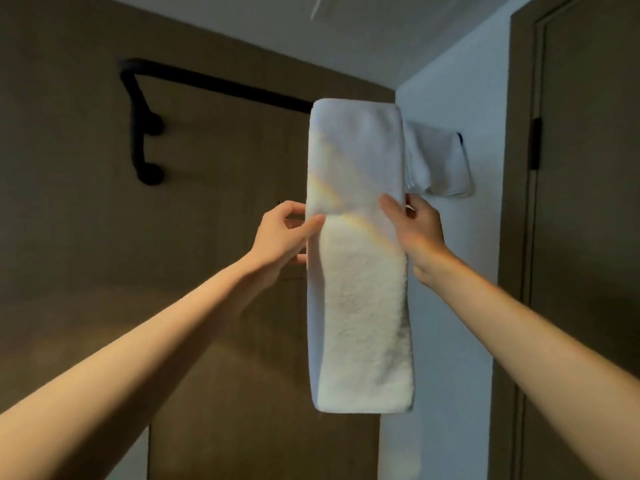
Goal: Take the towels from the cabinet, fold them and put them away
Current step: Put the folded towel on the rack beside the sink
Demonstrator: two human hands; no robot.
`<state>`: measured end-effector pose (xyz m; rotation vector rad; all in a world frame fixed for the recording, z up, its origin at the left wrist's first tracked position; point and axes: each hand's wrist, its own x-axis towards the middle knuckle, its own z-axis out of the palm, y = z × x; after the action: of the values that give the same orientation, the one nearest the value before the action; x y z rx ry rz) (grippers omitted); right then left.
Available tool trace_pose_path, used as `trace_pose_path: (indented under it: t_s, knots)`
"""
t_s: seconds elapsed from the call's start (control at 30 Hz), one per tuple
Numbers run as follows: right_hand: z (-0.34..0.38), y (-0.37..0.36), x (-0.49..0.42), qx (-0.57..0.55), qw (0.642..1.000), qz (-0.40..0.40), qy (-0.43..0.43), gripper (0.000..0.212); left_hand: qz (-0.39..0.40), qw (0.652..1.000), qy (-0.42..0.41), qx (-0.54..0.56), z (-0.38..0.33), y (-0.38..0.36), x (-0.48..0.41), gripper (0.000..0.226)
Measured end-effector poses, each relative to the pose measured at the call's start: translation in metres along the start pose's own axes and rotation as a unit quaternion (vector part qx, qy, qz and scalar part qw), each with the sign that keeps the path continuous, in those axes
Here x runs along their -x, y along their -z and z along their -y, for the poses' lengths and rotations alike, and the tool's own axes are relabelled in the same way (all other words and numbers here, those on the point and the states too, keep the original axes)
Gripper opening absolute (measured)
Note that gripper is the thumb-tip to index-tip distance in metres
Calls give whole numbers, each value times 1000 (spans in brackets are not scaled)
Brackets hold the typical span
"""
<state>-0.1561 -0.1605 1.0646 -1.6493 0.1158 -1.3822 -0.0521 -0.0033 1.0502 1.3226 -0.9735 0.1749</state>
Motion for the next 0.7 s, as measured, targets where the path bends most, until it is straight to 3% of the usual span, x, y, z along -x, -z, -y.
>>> trace_pose_path:
  t_s: [0.3,0.47,0.7]
  knots:
    - [31,-11,-96,40,998,-37,14,22,21,998,-51,40,-38,-8,-93,25]
    - [33,-29,-136,59,995,-80,22,23,-34,997,-58,48,-41,-23,-147,23]
    - [23,-35,-164,3,999,3,32,43,-124,988,-79,54,-40,-43,-211,17]
